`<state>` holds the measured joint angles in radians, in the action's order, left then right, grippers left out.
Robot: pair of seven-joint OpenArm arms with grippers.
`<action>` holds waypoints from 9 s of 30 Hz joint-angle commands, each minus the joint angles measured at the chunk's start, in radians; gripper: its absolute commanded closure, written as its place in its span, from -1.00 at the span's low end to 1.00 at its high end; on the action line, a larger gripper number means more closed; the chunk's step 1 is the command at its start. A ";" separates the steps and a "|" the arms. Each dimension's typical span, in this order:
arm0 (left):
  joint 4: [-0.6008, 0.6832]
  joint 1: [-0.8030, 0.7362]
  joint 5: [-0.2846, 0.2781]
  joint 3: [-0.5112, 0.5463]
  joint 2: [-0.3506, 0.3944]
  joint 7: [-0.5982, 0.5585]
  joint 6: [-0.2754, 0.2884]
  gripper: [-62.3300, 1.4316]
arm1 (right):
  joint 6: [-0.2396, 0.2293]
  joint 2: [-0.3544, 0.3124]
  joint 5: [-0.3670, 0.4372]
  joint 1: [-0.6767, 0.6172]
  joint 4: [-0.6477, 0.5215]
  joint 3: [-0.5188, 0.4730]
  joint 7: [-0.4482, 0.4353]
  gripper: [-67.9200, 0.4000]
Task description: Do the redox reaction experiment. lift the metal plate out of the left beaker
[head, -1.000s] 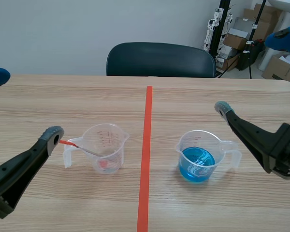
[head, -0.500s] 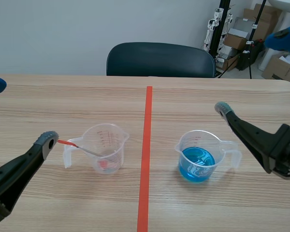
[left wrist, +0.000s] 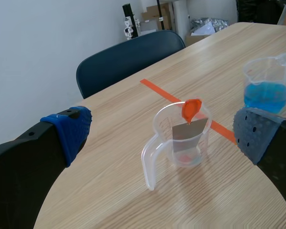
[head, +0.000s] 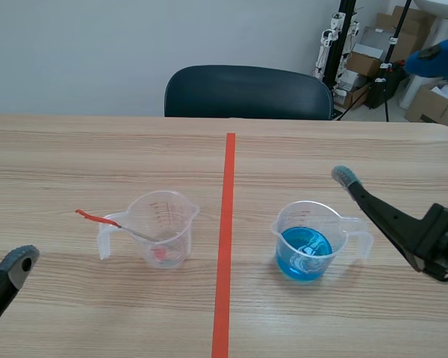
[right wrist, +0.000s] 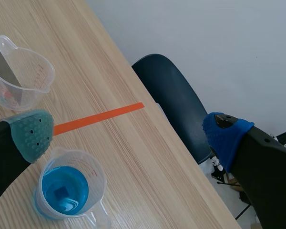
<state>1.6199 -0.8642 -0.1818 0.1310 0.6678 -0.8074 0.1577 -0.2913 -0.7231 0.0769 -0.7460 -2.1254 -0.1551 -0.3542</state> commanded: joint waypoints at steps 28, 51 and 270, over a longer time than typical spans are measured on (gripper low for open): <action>-0.447 0.037 0.127 -0.177 -0.270 -0.425 0.032 -1.00 | -0.050 -0.130 0.025 0.290 0.246 0.292 -0.163 -1.00; -0.674 0.248 0.168 -0.174 -0.504 -0.575 -0.036 -1.00 | 0.057 -0.117 -0.121 0.645 0.452 0.818 -0.234 -1.00; -0.694 0.269 0.302 -0.132 -0.465 -0.632 -0.032 -1.00 | -0.207 0.182 0.940 1.337 0.566 1.037 0.406 0.98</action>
<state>0.9161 -0.5873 0.1238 0.0002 0.2020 -1.4250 0.1268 -0.4950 -0.5404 0.9974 0.5606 -1.5513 0.8791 0.0662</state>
